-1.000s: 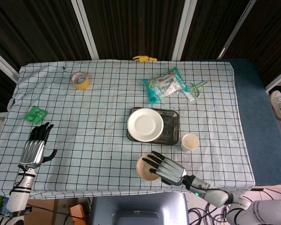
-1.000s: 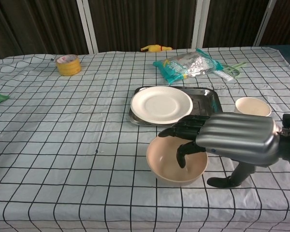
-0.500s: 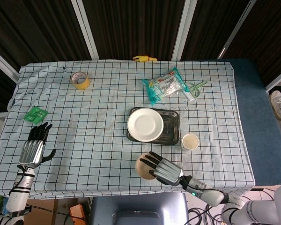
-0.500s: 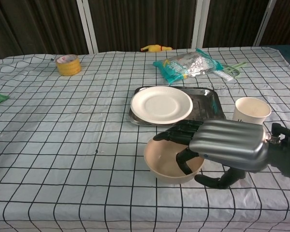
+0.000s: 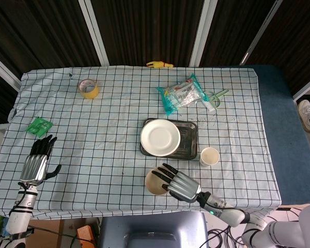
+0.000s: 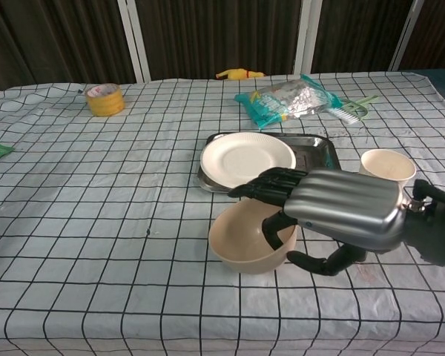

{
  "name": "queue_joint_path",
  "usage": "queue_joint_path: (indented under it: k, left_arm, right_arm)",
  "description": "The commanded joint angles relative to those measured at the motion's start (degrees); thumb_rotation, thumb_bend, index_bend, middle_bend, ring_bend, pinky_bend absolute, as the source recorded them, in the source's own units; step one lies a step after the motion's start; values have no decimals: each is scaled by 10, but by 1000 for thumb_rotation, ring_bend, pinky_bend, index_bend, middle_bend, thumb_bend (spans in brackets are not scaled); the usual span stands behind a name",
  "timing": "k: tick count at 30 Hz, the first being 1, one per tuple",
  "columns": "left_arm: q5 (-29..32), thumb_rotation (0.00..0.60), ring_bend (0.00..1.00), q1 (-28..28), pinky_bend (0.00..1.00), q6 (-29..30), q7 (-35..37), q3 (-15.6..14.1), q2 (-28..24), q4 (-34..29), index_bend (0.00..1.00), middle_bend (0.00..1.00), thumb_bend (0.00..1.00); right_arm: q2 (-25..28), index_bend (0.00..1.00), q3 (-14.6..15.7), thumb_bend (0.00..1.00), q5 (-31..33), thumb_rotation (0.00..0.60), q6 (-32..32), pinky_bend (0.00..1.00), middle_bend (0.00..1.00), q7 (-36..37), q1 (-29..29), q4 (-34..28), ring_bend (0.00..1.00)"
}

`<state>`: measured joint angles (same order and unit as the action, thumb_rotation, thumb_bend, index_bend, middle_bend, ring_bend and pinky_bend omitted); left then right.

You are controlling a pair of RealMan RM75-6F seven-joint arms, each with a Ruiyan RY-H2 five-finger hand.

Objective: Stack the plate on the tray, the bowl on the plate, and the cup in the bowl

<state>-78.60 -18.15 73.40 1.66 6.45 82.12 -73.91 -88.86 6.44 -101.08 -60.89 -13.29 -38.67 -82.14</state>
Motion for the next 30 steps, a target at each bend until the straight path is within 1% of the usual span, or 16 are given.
queue_joint_path:
  k: [1,8,14,17,20,24,30]
  left_arm:
    - [0,600,0,1,0,2,0,0,0,0,0,0,315]
    - [1,600,0,3,0,5,4,2,-2,1,0,0,314]
    - [2,600,0,5,0,6,8,2,-3,4,0,0,315]
    - [4,600,0,8,0,7,12,2,-5,5,0,0,315]
    - [4,600,0,9,0,8,15,2,-7,7,0,0,314]
    - [2,600,0,13,0,12,20,1,-10,8,0,0,314]
    - [1,600,0,19,0,18,31,1,-14,11,0,0,312]
  right_arm:
    - [-6,675,-10,463,0,600,-12,0,4,1,4,6,0]
    - [-17,724,-43,463,6,600,-33,0,26,9,0,7,0]
    - [-38,738,-76,463,15,600,-47,0,41,6,-9,24,0]
    - [-60,738,-100,463,25,600,-51,0,49,-6,-17,49,0]
    - [-86,741,-124,464,37,600,-47,0,54,-17,-32,87,0]
    - [-125,738,-160,464,59,600,-44,0,54,-39,-53,151,0]
    - [-167,732,-195,463,92,600,-36,0,54,-51,-80,233,0]
